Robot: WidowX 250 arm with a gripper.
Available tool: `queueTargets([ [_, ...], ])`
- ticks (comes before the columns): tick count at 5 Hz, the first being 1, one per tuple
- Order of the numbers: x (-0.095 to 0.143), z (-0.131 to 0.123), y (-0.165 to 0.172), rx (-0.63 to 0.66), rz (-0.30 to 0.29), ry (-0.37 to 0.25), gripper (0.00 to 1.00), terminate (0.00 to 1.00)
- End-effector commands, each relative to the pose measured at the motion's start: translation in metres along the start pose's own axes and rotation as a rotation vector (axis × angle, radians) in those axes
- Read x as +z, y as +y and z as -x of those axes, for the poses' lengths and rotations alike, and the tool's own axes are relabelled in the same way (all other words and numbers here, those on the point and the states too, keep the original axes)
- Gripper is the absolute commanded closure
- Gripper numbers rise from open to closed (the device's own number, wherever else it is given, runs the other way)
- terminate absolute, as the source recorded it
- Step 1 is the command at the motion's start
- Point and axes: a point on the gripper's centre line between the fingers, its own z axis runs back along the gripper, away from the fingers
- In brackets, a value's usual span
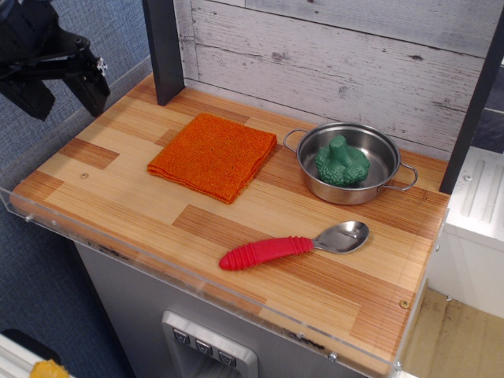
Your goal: Place the spatula on the front left edge of the table
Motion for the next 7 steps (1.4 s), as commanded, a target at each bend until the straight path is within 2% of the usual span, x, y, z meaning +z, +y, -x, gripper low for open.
queueTargets([
  [1,0.000,0.000,0.000,0.000,0.000,0.000,0.00,0.00],
  [2,-0.003,0.004,-0.022,-0.148,0.030,0.044,0.00,0.00],
  [3,-0.010,0.012,-0.057,-0.212,0.054,0.078,0.00,0.00],
  [4,-0.023,0.027,-0.098,-0.339,0.061,0.118,0.00,0.00],
  [5,-0.036,0.043,-0.142,-0.455,0.108,0.136,0.00,0.00],
  [7,-0.072,0.059,-0.165,-0.697,0.134,0.133,0.00,0.00],
])
